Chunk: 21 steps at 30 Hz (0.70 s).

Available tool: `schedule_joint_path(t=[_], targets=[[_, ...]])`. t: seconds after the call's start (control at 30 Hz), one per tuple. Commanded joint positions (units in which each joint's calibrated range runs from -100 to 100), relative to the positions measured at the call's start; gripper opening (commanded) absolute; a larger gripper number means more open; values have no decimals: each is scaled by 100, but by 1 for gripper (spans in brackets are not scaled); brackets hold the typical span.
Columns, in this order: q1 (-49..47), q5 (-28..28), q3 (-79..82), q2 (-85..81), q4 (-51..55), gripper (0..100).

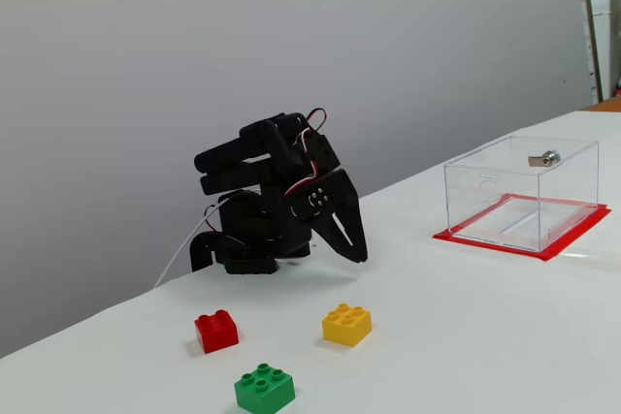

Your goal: Pick the red lego brick and place it into the transparent box

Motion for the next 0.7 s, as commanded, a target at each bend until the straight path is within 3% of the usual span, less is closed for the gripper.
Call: schedule_joint_path(t=[0.0, 0.43, 0.67], targets=[[151, -17, -562, 34, -49, 1], [1363, -17, -1855, 119, 143, 1], [2051, -28, -2787, 1409, 169, 1]])
